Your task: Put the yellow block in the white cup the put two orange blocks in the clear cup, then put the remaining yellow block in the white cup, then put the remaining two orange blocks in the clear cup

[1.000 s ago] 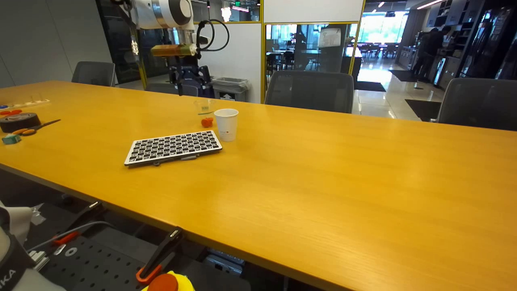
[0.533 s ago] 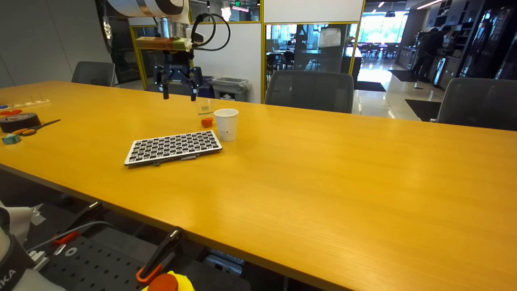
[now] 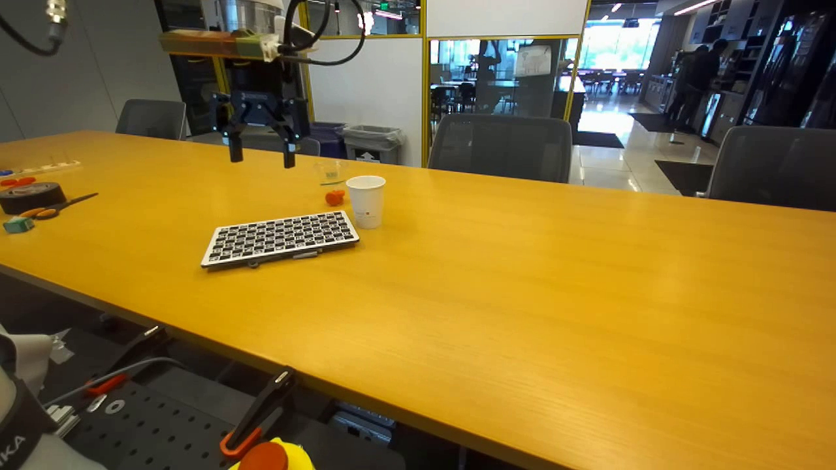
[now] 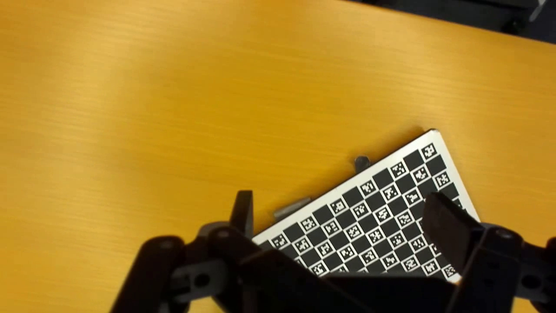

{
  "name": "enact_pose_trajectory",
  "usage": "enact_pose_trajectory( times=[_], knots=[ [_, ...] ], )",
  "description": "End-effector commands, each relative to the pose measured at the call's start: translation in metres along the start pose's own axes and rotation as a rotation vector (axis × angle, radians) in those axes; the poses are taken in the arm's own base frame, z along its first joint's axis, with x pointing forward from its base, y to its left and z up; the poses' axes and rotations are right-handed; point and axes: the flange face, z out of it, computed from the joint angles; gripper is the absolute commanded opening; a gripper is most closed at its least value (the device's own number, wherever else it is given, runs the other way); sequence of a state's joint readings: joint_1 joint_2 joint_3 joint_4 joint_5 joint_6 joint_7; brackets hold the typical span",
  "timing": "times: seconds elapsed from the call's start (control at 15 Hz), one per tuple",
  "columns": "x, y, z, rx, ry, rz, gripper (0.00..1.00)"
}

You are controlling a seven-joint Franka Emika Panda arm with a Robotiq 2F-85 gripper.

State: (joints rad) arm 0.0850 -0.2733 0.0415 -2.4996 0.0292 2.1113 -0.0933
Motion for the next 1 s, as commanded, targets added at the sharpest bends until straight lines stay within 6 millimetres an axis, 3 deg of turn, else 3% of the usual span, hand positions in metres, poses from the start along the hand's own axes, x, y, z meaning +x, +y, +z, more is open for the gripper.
enact_pose_trajectory(
  times=[0.0,0.27,0.47,0.6,0.67,0.93],
  knots=[
    [-0.069,0.024,-0.016,0.045,0.04,0.04,1.0],
    [-0.126,0.05,-0.031,0.068,0.059,0.142,1.0],
    [-0.154,0.063,-0.041,0.085,0.073,0.192,1.0],
    [-0.162,0.071,-0.057,0.103,0.08,0.219,1.0],
    [-0.148,0.066,-0.044,0.097,0.056,0.204,1.0],
    [-0.158,0.07,-0.053,0.104,0.079,0.22,1.0]
  ],
)
